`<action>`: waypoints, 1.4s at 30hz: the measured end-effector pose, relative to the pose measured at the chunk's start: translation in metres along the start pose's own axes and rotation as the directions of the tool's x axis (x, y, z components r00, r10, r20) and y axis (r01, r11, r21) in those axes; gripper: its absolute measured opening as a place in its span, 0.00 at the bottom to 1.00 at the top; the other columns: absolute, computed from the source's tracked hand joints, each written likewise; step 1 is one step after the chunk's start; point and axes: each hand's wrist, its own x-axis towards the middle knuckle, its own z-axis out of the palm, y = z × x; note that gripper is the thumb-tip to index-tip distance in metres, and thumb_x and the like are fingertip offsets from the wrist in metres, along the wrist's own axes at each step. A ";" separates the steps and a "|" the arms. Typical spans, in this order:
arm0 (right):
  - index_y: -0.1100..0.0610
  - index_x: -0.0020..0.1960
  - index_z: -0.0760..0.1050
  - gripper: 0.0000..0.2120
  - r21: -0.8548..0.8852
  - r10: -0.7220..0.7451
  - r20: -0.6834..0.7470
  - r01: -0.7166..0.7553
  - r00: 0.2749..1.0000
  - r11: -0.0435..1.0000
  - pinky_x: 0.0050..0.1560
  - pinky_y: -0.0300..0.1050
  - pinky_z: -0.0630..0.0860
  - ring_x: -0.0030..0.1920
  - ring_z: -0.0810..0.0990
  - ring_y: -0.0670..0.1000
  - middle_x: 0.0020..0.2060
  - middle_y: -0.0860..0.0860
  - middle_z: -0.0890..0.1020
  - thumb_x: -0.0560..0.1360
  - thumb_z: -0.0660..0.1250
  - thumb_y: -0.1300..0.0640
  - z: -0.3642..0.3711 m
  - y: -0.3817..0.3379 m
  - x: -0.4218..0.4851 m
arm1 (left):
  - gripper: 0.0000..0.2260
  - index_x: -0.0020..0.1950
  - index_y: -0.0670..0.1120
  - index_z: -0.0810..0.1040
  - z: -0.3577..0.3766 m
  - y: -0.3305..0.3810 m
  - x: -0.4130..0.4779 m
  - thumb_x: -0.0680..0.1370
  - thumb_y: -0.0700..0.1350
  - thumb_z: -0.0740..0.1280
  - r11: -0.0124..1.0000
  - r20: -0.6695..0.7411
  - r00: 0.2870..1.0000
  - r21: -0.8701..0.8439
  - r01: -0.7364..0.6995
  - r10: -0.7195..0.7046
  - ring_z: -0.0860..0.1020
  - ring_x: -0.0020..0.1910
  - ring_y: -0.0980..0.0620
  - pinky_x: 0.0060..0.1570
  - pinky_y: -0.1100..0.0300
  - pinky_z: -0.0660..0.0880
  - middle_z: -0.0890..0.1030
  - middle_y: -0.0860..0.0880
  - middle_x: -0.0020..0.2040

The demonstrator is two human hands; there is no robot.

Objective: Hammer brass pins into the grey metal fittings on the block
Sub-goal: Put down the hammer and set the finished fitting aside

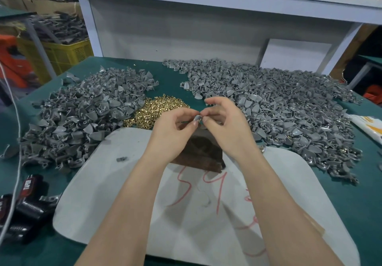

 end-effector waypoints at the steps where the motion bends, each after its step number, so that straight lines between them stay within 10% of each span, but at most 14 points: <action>1: 0.52 0.56 0.72 0.15 -0.001 0.006 -0.003 -0.006 1.000 1.000 0.55 0.50 0.77 0.46 0.81 0.49 0.43 0.50 0.81 0.73 0.66 0.68 0.001 0.000 0.000 | 0.08 0.47 0.48 0.80 0.001 -0.001 0.000 0.76 0.35 0.68 1.000 -0.013 1.000 0.002 -0.004 0.004 0.80 0.47 0.58 0.53 0.66 0.76 0.82 0.54 0.44; 9: 0.49 0.52 0.72 0.17 0.022 0.113 -0.102 -0.111 0.988 0.994 0.53 0.57 0.77 0.45 0.81 0.53 0.38 0.46 0.79 0.70 0.67 0.67 0.012 0.005 0.002 | 0.14 0.57 0.45 0.80 0.010 -0.004 0.000 0.75 0.32 0.66 0.978 -0.099 0.994 0.209 -0.024 0.045 0.79 0.45 0.59 0.46 0.76 0.73 0.79 0.55 0.45; 14: 0.48 0.49 0.71 0.16 0.019 0.126 -0.182 -0.125 0.975 0.992 0.54 0.56 0.75 0.44 0.79 0.51 0.38 0.45 0.78 0.69 0.65 0.68 0.021 0.008 0.002 | 0.17 0.59 0.49 0.80 0.016 -0.003 -0.005 0.74 0.35 0.64 0.889 -0.022 0.986 0.437 -0.137 0.163 0.80 0.51 0.47 0.53 0.50 0.76 0.81 0.48 0.52; 28: 0.56 0.48 0.76 0.10 -0.002 0.110 0.051 -0.110 0.993 0.994 0.57 0.53 0.77 0.48 0.81 0.52 0.43 0.53 0.82 0.71 0.68 0.69 0.002 0.006 0.001 | 0.09 0.52 0.47 0.81 0.014 -0.007 -0.004 0.74 0.36 0.69 0.951 -0.098 0.995 0.309 -0.003 0.035 0.81 0.45 0.54 0.52 0.55 0.78 0.82 0.51 0.44; 42: 0.51 0.42 0.70 0.13 -0.181 0.117 -0.203 -0.154 0.972 0.971 0.50 0.44 0.74 0.39 0.77 0.46 0.36 0.44 0.77 0.69 0.63 0.69 0.018 0.008 0.001 | 0.07 0.50 0.45 0.80 0.027 0.000 -0.011 0.75 0.38 0.64 0.880 -0.099 0.993 0.474 -0.010 0.065 0.79 0.48 0.43 0.49 0.48 0.76 0.81 0.46 0.47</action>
